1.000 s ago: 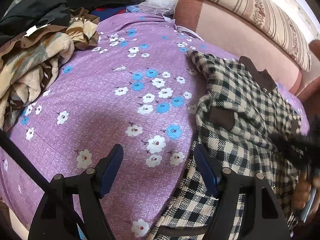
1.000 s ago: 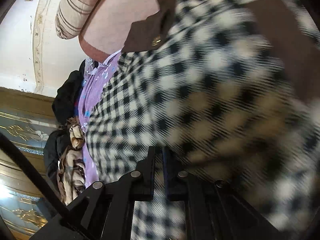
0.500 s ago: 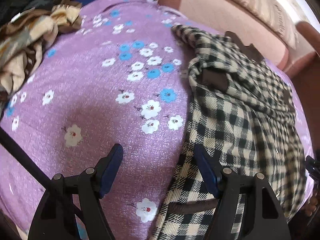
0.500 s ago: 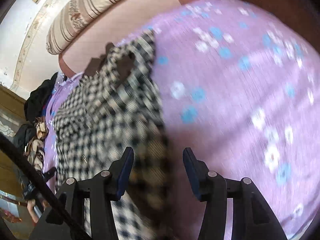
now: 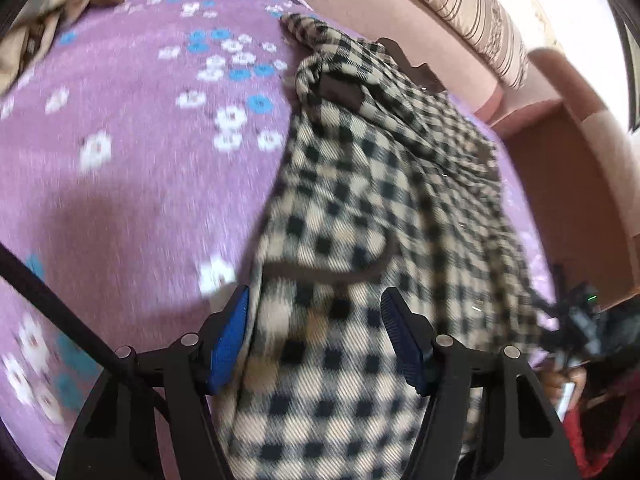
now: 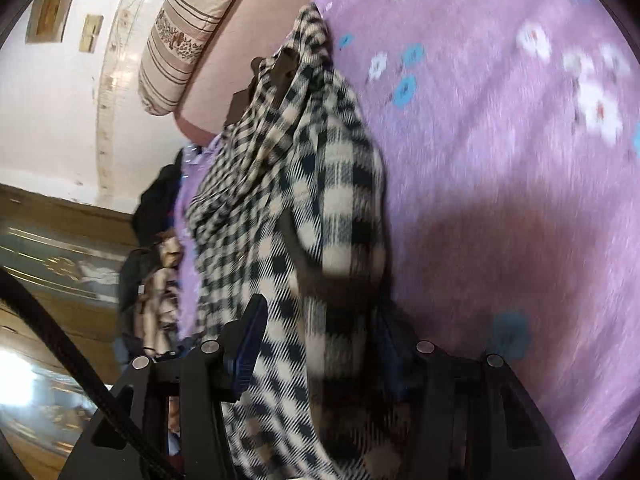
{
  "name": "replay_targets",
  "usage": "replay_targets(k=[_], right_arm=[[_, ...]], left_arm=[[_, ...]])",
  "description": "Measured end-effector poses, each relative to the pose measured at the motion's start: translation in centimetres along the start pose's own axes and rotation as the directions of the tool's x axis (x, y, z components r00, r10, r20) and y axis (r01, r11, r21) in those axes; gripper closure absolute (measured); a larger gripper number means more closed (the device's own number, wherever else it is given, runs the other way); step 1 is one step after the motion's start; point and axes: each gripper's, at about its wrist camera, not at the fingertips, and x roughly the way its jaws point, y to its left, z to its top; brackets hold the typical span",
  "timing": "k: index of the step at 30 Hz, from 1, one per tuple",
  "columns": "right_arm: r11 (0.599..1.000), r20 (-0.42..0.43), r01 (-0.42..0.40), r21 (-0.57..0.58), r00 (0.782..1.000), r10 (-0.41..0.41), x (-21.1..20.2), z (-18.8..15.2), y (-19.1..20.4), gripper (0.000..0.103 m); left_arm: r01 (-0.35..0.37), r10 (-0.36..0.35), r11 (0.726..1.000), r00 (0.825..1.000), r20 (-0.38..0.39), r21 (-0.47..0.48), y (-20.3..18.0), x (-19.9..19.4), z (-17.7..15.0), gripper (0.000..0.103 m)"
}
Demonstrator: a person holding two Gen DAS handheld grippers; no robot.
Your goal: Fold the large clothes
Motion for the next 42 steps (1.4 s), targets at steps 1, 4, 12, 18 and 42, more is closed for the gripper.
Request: replay_targets(k=[1, 4, 12, 18, 42], right_arm=[[1.0, -0.004, -0.013, 0.002, 1.0, 0.013, -0.2, -0.4, -0.1, 0.047], [0.998, -0.023, -0.055, 0.013, 0.998, 0.056, -0.3, -1.7, -0.3, 0.047], [0.991, -0.051, -0.127, 0.036, 0.99, 0.129, -0.8, -4.7, -0.9, 0.047], [0.987, -0.09, -0.156, 0.033, 0.983, 0.158, -0.6, -7.2, -1.1, 0.047], [0.986, -0.032, 0.074, -0.151, 0.996, -0.079, -4.8, -12.1, 1.6, 0.096]], left_arm=[[0.028, -0.028, 0.999, 1.0, -0.004, -0.023, 0.3, -0.2, -0.5, 0.04], [0.116, -0.117, 0.989, 0.993, -0.014, -0.093, 1.2, -0.9, -2.0, 0.044], [0.175, -0.175, 0.973, 0.984, 0.016, -0.151, 1.9, -2.1, -5.3, 0.052], [0.099, -0.096, 0.992, 0.994, 0.046, -0.075, 0.7, -2.5, -6.7, 0.052], [-0.155, 0.152, 0.988, 0.979, 0.136, 0.013, -2.4, -7.7, -11.6, 0.098]])
